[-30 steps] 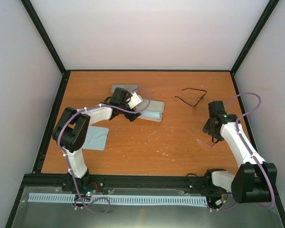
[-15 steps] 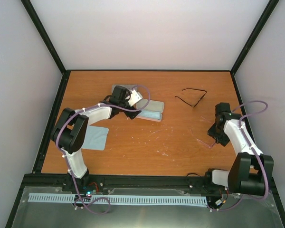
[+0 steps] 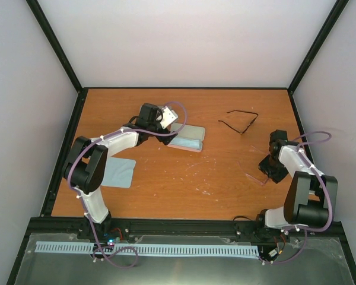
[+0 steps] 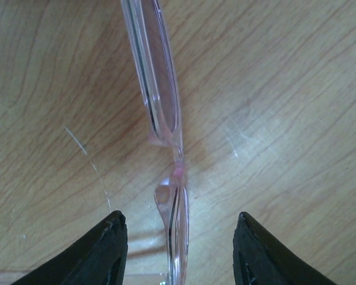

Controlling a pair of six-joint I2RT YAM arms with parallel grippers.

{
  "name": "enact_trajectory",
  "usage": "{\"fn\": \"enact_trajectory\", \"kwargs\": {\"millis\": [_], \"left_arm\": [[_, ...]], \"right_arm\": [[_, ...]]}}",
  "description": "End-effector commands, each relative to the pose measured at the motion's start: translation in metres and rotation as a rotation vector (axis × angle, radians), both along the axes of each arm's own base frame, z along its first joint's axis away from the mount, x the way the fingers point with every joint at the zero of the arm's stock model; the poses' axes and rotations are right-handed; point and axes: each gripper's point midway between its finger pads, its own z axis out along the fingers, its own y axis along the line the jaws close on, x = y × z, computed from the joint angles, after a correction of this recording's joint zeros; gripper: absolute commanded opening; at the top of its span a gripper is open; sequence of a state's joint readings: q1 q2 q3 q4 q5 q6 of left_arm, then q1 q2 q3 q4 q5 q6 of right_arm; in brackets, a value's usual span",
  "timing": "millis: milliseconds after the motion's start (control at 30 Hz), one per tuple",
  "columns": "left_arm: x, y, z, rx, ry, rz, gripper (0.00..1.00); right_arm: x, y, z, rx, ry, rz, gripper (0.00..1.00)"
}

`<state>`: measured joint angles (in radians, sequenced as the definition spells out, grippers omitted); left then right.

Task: Organize the sunglasses
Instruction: Pick up the sunglasses from the center of the board.

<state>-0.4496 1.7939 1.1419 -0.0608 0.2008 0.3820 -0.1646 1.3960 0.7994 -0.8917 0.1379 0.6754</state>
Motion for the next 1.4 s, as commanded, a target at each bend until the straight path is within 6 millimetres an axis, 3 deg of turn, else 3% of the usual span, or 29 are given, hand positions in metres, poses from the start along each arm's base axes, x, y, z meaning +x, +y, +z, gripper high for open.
{"fn": "enact_trajectory", "kwargs": {"millis": [0,333,433,700,867,1000,1100,1167,1233,1367], "left_arm": [[0.013,0.0,0.03,-0.037,-0.051,0.025,1.0],[0.015,0.001,0.024,-0.034,-0.033,0.027,1.0],[0.015,0.0,0.023,-0.034,-0.03,0.025,0.99],[0.016,-0.002,0.02,-0.034,-0.018,0.02,0.99],[0.013,-0.005,0.023,-0.051,-0.002,0.001,0.98],[0.008,-0.016,0.04,-0.11,0.017,-0.036,0.86],[0.008,-0.027,0.066,-0.186,0.019,-0.063,0.58],[0.006,-0.034,0.078,-0.223,0.046,-0.079,0.45],[0.008,-0.042,0.094,-0.269,0.057,-0.1,0.38],[0.014,-0.059,0.124,-0.351,0.067,-0.138,0.36]], "right_arm": [[0.01,-0.007,-0.003,-0.005,-0.025,-0.025,0.49],[0.016,-0.019,-0.01,-0.003,-0.018,-0.033,0.46],[0.019,-0.022,-0.014,-0.003,-0.01,-0.028,0.39],[0.022,-0.022,-0.022,0.011,0.004,-0.011,0.04],[0.025,-0.022,-0.016,0.007,-0.014,0.009,0.03],[0.039,-0.012,0.001,0.051,-0.112,0.067,0.03],[0.05,0.0,0.023,0.094,-0.224,0.13,0.03],[0.052,0.007,0.035,0.116,-0.277,0.176,0.03],[0.052,0.017,0.046,0.147,-0.328,0.225,0.03],[0.051,0.044,0.063,0.237,-0.429,0.352,0.03]]}}
